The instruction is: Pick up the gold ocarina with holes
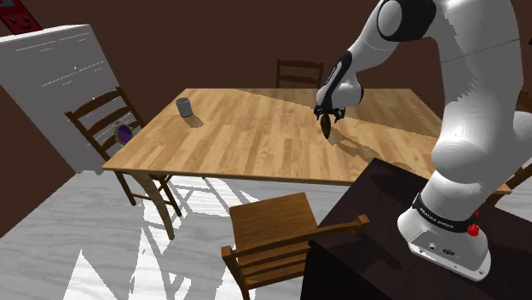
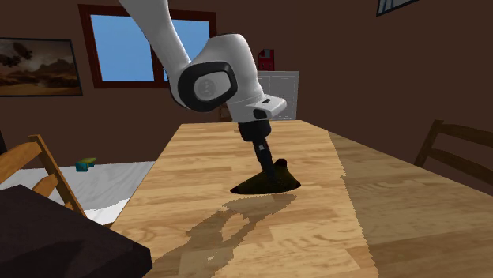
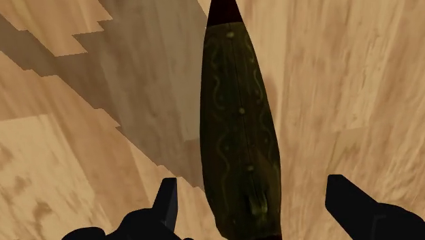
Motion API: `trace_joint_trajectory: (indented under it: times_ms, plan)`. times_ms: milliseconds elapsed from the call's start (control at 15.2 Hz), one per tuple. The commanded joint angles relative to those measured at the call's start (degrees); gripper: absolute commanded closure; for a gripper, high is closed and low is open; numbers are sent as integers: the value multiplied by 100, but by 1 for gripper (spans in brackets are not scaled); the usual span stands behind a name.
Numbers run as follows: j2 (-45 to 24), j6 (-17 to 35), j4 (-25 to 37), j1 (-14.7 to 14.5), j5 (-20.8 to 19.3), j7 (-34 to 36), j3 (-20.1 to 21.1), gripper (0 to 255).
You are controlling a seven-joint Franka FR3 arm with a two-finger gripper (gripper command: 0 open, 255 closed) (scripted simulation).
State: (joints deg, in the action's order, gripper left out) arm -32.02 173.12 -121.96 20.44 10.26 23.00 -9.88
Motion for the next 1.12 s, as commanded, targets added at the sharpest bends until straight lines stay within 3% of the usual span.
trace_joint_trajectory:
  times_ms: [0,264,330,1056]
  plan:
    - [-116,94,30,49,25,-18,51,0]
    - [-303,227,90,114,53,-40,128,0]
    - [-317,218,112,112,53,-36,126,255]
    - [-158,124,43,63,33,-24,68,255]
